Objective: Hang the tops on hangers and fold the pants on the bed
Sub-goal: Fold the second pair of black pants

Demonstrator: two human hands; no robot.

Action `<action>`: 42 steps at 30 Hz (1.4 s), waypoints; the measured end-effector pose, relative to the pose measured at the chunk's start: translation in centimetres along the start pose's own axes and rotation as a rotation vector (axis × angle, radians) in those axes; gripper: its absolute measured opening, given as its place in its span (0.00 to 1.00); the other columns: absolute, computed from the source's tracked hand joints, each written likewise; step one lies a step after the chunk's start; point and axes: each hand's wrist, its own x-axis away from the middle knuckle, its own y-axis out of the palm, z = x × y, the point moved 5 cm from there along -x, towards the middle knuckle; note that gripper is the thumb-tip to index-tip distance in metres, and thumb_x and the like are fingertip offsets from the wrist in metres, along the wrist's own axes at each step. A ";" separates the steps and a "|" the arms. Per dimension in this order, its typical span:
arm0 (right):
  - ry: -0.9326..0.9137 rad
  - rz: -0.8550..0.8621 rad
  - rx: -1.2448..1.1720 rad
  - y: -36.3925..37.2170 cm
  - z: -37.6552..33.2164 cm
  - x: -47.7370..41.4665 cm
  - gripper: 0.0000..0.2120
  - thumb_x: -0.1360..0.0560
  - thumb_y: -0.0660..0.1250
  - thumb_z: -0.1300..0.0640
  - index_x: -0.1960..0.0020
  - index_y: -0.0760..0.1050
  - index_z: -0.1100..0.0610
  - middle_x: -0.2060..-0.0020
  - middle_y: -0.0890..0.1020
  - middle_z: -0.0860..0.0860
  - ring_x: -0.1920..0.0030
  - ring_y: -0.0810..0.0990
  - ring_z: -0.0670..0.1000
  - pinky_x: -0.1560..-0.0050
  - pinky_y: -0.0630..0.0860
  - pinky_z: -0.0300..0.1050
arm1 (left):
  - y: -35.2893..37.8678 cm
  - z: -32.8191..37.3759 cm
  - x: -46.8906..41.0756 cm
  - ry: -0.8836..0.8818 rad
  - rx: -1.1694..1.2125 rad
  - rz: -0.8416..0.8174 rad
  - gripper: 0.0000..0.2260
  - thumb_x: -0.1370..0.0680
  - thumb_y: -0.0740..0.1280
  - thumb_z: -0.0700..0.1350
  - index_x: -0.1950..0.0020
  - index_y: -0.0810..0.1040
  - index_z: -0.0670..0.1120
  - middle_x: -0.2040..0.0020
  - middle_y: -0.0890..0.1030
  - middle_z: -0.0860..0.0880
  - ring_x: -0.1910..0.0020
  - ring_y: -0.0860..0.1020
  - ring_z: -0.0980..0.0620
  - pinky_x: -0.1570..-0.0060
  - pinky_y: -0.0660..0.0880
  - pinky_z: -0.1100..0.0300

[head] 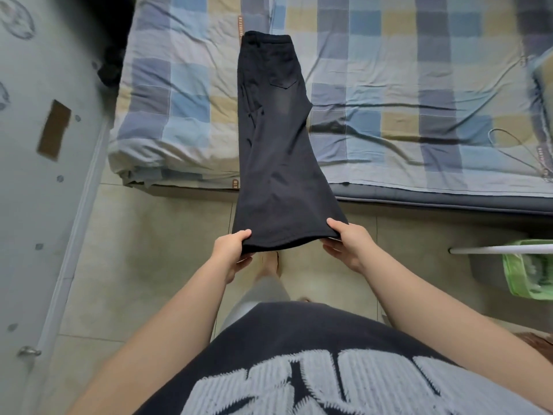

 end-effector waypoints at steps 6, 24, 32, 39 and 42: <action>0.039 -0.059 0.034 -2.7 6.2 4.4 0.08 0.21 0.69 0.55 0.44 0.77 0.56 0.51 0.84 0.54 0.56 0.85 0.55 0.53 0.79 0.48 | -2.8 -7.5 4.8 -0.049 0.015 -0.005 0.04 0.22 0.68 0.46 0.51 0.77 0.46 0.67 0.80 0.50 0.72 0.78 0.50 0.68 0.70 0.60; 0.080 -0.066 -0.009 -2.7 0.1 4.4 0.05 0.21 0.66 0.54 0.49 0.77 0.55 0.58 0.83 0.56 0.57 0.83 0.56 0.54 0.78 0.49 | 0.4 0.7 5.6 -0.044 0.094 -0.136 0.05 0.22 0.62 0.48 0.57 0.73 0.49 0.66 0.78 0.51 0.74 0.70 0.56 0.76 0.60 0.65; 0.074 -0.066 0.000 3.6 -12.7 -2.3 0.09 0.20 0.63 0.51 0.45 0.76 0.55 0.53 0.84 0.55 0.54 0.82 0.54 0.53 0.77 0.49 | 2.8 14.0 -0.6 -0.071 0.246 -0.233 0.07 0.22 0.63 0.49 0.58 0.75 0.49 0.68 0.78 0.53 0.75 0.73 0.57 0.74 0.64 0.65; 0.094 0.006 0.000 10.5 -25.9 -10.1 0.09 0.19 0.62 0.48 0.51 0.75 0.53 0.55 0.83 0.54 0.54 0.82 0.53 0.54 0.77 0.48 | 5.8 29.3 -7.7 -0.120 0.251 -0.239 0.09 0.22 0.63 0.48 0.60 0.76 0.49 0.71 0.77 0.55 0.76 0.73 0.59 0.76 0.63 0.67; 0.067 0.052 0.044 12.9 -30.9 -15.2 0.08 0.20 0.64 0.49 0.47 0.76 0.52 0.48 0.83 0.55 0.46 0.82 0.54 0.49 0.77 0.50 | 7.4 35.4 -12.6 -0.134 0.271 -0.233 0.09 0.22 0.63 0.48 0.61 0.77 0.48 0.67 0.77 0.54 0.75 0.72 0.59 0.75 0.63 0.66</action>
